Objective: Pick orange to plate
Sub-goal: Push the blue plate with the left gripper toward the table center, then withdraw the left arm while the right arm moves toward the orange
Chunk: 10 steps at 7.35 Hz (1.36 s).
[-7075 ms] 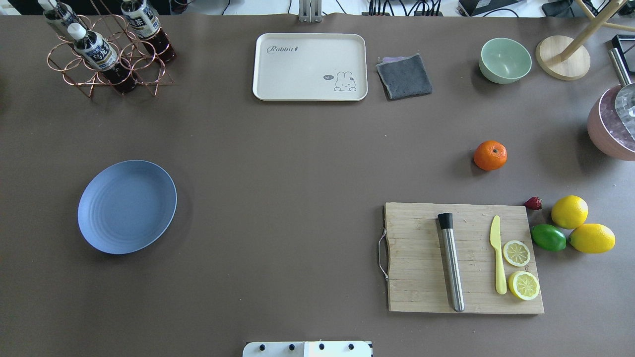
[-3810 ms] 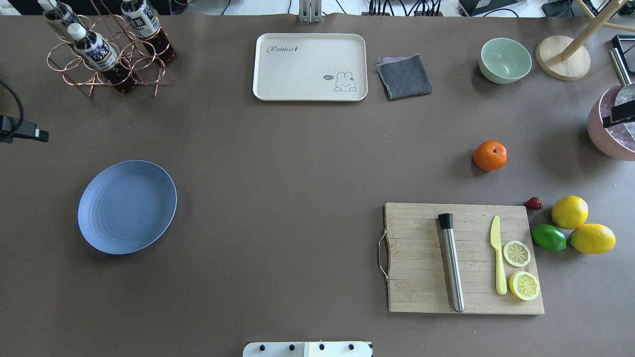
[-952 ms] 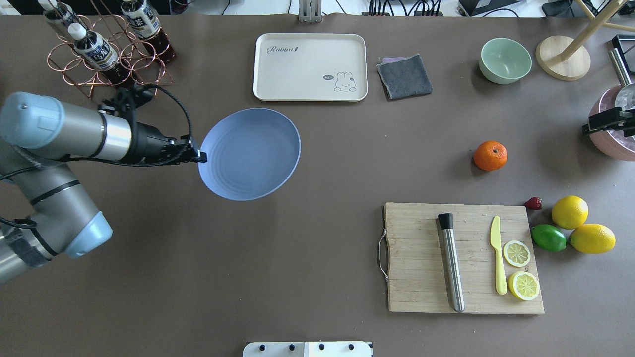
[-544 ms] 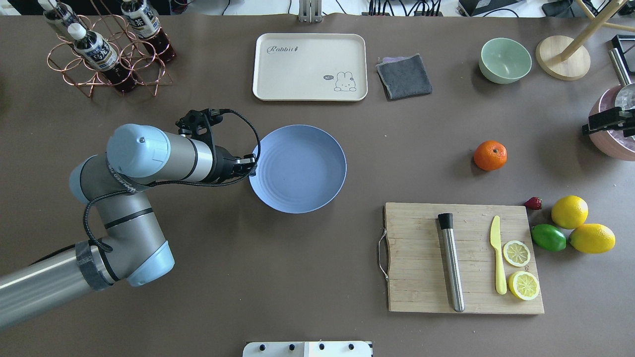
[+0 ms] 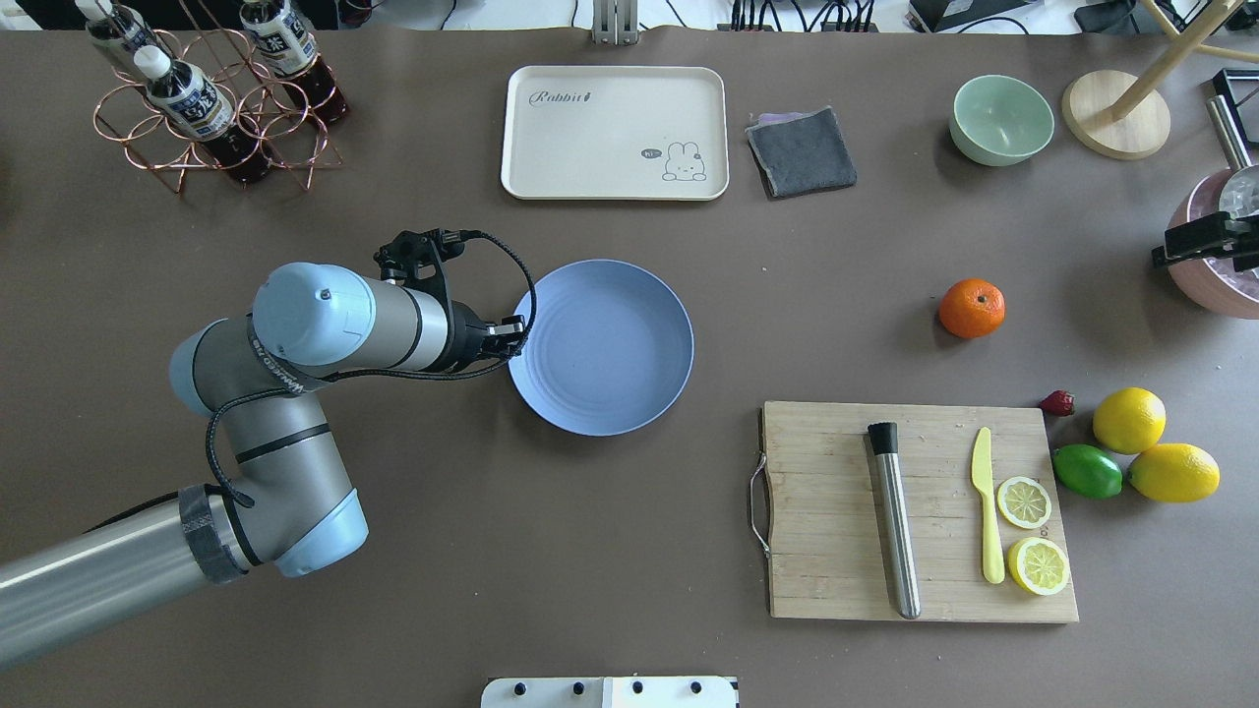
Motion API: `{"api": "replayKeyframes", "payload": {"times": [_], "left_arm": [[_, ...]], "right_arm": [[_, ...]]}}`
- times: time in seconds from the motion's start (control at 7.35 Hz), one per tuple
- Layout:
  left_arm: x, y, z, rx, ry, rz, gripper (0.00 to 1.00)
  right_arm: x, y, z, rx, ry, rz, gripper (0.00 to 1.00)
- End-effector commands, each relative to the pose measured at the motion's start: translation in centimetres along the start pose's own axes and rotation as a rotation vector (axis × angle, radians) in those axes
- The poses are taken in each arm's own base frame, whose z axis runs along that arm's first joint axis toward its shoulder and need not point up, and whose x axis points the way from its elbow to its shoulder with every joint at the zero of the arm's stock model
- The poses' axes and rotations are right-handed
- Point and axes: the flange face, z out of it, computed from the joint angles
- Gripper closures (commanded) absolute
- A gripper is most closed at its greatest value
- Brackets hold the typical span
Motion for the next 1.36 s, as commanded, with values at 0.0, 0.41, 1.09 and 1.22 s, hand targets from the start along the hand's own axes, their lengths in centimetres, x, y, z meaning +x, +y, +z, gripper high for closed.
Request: {"api": "replayKeyframes", "payload": {"times": [0.0, 0.41, 1.09, 1.22], "left_arm": [[-0.2, -0.3, -0.7, 0.033, 0.000, 0.034, 0.01], [-9.5, -9.7, -12.2, -0.076, -0.016, 0.121, 0.01], [-38.6, -19.9, -32.6, -0.137, -0.216, 0.448, 0.01], [-42.2, -21.6, -37.4, -0.165, -0.271, 0.478, 0.01]], "right_arm": [[-0.5, -0.4, 0.0, 0.003, -0.004, -0.004, 0.00], [-3.7, -2.2, 0.3, 0.004, -0.025, -0.035, 0.00], [-14.9, -5.5, 3.2, -0.086, 0.009, -0.016, 0.01], [-15.2, -5.7, 4.2, -0.085, 0.020, -0.015, 0.01]]}}
